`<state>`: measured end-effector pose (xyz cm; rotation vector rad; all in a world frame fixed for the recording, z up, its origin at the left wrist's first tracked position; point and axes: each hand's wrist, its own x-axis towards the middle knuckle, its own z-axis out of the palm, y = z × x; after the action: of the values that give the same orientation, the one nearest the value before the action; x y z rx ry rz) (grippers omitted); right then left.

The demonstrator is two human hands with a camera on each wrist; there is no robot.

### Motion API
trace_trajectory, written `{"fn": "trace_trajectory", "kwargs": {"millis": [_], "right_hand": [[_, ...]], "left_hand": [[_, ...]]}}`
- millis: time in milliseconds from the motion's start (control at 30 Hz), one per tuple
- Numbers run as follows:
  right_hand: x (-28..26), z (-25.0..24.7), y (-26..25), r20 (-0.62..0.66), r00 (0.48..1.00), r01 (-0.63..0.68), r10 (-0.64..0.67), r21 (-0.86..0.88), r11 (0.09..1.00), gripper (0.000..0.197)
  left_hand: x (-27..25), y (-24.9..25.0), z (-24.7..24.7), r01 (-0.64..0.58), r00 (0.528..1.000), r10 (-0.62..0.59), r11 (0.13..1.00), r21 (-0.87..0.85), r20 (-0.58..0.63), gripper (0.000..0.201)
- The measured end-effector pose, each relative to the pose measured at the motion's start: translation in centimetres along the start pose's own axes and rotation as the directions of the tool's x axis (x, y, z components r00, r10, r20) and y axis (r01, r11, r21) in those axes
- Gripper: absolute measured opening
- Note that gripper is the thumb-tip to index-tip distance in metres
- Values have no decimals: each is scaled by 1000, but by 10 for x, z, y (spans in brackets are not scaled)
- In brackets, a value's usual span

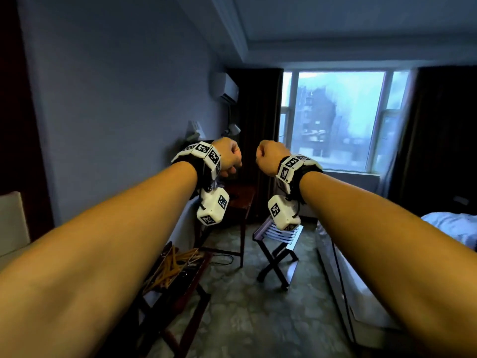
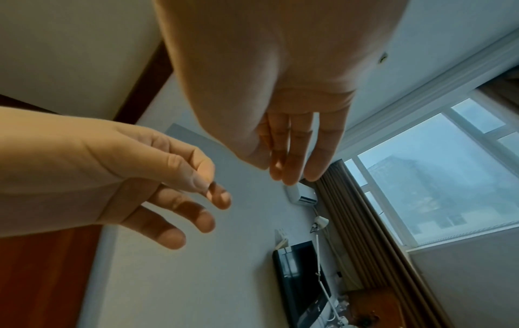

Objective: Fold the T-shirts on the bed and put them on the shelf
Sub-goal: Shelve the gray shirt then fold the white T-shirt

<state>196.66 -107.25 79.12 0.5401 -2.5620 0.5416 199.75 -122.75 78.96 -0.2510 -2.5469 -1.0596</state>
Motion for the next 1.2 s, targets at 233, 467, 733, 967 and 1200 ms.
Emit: {"fn": "trace_trajectory", "kwargs": {"millis": [233,467,733,967,1200], "right_hand": [[111,44,79,-27,994,-110,108,-69,992,8],[202,75,188,-79,970,-236,229,-101,966,5],[310,130,374,-102,949,-312,298,-162,936,13],[424,167,544,-105,934,-356,341,-189,915,26],[532,217,677,-72,917,-397,392,-246,884,24]], "left_hand": [[150,-42,52,-17,985,40,991,-136,171,12],[289,-57,136,-55,957,103,982,-179,269,11],[467,-68,286,-78,919,141,981,-179,369,5],[628,-73,408,-43,906,120,980,-195,405,14],[781,-103,511,1,882,114,970,-243,457,18]]}}
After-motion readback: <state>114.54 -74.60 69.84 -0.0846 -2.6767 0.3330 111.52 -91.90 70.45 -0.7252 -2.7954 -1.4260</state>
